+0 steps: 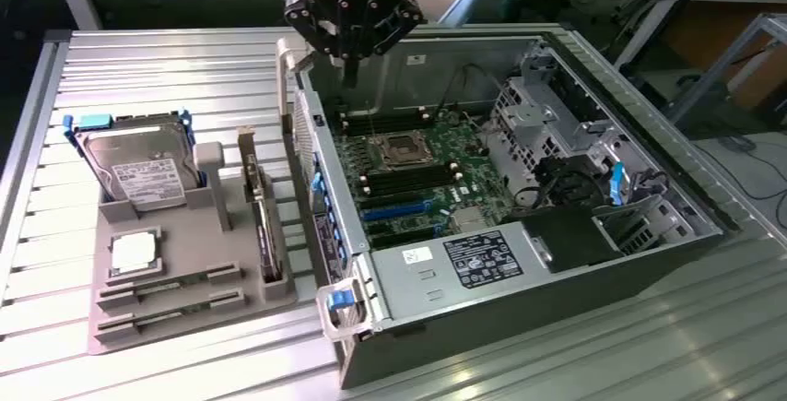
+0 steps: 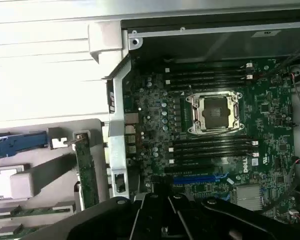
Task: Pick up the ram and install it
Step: 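Reach for the ram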
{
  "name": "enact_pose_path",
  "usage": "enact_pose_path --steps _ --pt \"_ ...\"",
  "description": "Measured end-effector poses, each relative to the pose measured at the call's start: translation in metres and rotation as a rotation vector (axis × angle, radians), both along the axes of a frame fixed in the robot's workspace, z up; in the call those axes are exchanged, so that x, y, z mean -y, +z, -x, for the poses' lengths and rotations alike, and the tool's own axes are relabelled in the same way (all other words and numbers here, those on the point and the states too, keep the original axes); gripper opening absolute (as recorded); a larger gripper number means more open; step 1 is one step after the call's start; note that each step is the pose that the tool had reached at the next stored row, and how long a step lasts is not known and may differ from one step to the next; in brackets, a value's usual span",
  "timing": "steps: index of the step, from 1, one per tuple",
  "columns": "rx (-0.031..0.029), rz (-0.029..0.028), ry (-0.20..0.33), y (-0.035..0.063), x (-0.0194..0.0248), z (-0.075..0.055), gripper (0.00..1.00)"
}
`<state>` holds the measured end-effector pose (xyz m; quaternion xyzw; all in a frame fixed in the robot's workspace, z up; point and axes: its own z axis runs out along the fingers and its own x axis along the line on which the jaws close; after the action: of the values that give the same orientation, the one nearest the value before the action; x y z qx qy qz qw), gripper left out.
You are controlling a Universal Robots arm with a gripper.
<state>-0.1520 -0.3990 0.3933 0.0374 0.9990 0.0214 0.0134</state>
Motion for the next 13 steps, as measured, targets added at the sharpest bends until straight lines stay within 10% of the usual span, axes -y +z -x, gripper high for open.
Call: enact_pose_path --steps 3,13 --pt "0.0 0.0 0.0 0.0 0.0004 0.035 0.11" --pt "0.0001 -0.0001 0.001 0.0 0.0022 0.091 0.11"
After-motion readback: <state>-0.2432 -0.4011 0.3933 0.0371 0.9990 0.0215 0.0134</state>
